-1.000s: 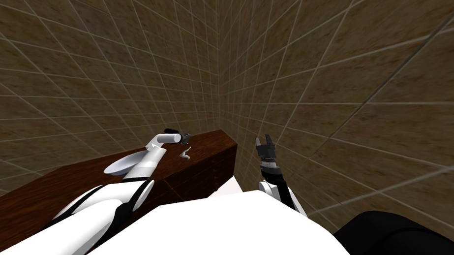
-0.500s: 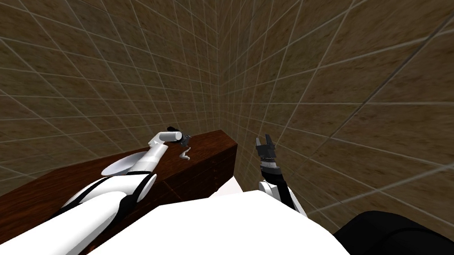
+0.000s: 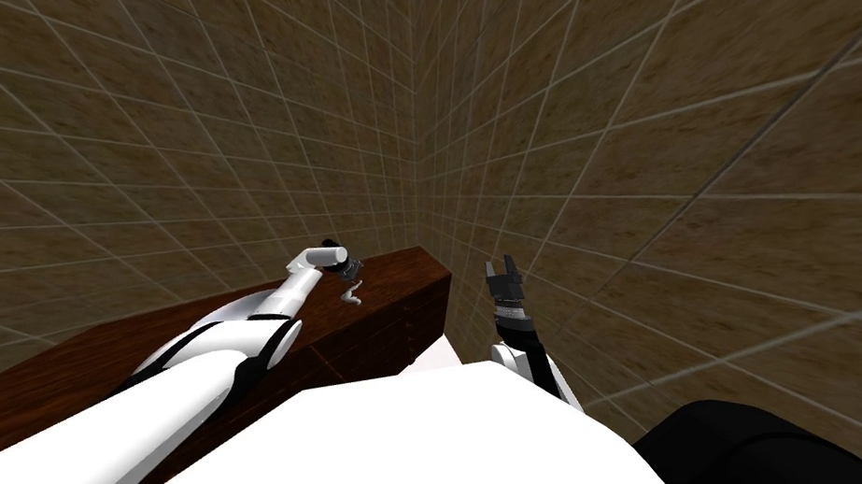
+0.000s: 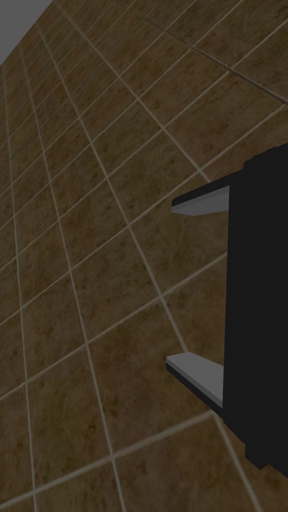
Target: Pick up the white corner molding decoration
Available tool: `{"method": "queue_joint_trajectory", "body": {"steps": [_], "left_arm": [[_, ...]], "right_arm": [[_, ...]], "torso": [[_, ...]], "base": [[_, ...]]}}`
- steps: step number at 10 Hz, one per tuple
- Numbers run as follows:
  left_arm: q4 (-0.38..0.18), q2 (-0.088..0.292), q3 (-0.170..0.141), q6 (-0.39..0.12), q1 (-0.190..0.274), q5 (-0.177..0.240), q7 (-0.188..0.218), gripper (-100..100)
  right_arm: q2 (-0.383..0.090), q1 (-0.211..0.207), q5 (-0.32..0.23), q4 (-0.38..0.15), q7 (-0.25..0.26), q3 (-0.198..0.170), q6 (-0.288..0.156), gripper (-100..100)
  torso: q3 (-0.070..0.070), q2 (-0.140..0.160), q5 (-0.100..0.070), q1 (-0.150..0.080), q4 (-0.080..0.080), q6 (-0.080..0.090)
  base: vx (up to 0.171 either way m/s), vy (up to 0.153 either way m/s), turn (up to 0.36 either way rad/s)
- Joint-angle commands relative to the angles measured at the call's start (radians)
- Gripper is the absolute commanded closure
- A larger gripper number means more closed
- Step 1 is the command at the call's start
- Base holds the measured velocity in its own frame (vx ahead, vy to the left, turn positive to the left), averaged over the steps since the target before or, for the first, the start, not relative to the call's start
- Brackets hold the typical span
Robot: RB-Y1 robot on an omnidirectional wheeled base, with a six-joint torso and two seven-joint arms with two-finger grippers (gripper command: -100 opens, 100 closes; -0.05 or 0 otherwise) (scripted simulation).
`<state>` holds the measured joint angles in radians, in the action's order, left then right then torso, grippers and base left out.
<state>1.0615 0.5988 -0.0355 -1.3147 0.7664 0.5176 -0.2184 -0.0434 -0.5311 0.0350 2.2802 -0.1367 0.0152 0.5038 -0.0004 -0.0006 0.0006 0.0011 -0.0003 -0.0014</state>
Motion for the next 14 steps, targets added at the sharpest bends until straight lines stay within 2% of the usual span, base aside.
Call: {"method": "queue_joint_trajectory", "body": {"steps": [1, 2, 3, 4, 5, 6, 7, 8, 10, 11, 14], "left_arm": [[-0.034, 0.002, 0.015, -0.050, 0.023, 0.007, 0.012, -100], [-0.034, 0.002, 0.015, -0.074, 0.023, 0.007, 0.012, -100], [-0.071, 0.003, 0.029, -0.106, 0.049, 0.014, 0.018, -100], [-0.081, 0.003, 0.029, -0.126, 0.049, 0.014, 0.018, -100], [-0.125, 0.003, 0.044, -0.157, 0.071, 0.020, 0.024, -100], [-0.125, 0.003, 0.044, -0.174, 0.071, 0.020, 0.024, -100], [-0.155, 0.001, 0.058, -0.213, 0.089, 0.025, 0.030, -100], [-0.166, 0.001, 0.058, -0.217, 0.089, 0.025, 0.030, -100], [-0.232, -0.004, 0.083, -0.283, 0.112, 0.032, 0.041, -100], [-0.236, -0.004, 0.083, -0.287, 0.112, 0.032, 0.041, -100], [-0.305, -0.017, 0.109, -0.346, 0.113, 0.038, 0.051, -100]], "right_arm": [[0.000, 0.000, 0.000, 0.000, 0.000, 0.000, 0.000, 0], [0.000, 0.000, 0.000, 0.000, 0.000, 0.000, 0.000, 0], [0.000, 0.000, 0.000, 0.000, 0.000, 0.000, 0.000, 0], [0.000, 0.000, 0.000, 0.000, 0.000, 0.000, 0.000, 0], [0.000, 0.000, 0.000, 0.000, 0.000, 0.000, 0.000, 0], [0.000, 0.000, 0.000, 0.000, 0.000, 0.000, 0.000, 0], [0.000, 0.000, 0.000, 0.000, 0.000, 0.000, 0.000, 0], [0.000, 0.000, 0.000, 0.000, 0.000, 0.000, 0.000, 0], [0.000, 0.000, 0.000, 0.000, 0.000, 0.000, 0.000, 0], [0.000, 0.000, 0.000, 0.000, 0.000, 0.000, 0.000, 0], [0.000, 0.000, 0.000, 0.000, 0.000, 0.000, 0.000, 0]], "torso": [[0.000, 0.000, 0.000, 0.000, 0.000, 0.000], [0.000, 0.000, 0.000, 0.000, 0.000, 0.000], [0.000, 0.000, 0.000, 0.000, 0.000, 0.000], [0.000, 0.000, 0.000, 0.000, 0.000, 0.000], [0.000, 0.000, 0.000, 0.000, 0.000, 0.000], [0.000, -0.001, 0.000, 0.001, 0.000, 0.000], [0.000, 0.000, 0.000, 0.001, 0.000, 0.000], [0.000, 0.000, 0.000, 0.000, 0.000, 0.000], [0.000, -0.001, 0.000, 0.001, 0.000, 0.000], [-0.001, -0.001, 0.000, 0.001, 0.000, 0.000], [0.000, 0.000, 0.000, 0.000, 0.000, 0.000]], "base": [[0.007, 0.015, -0.013], [0.009, 0.017, -0.019], [0.012, 0.020, -0.018], [0.014, 0.022, -0.014], [0.016, 0.024, -0.013], [0.013, 0.021, -0.008], [0.013, 0.022, -0.010], [0.011, 0.019, -0.008], [0.019, 0.025, -0.010], [0.014, 0.020, -0.007], [0.012, 0.018, -0.004]]}}
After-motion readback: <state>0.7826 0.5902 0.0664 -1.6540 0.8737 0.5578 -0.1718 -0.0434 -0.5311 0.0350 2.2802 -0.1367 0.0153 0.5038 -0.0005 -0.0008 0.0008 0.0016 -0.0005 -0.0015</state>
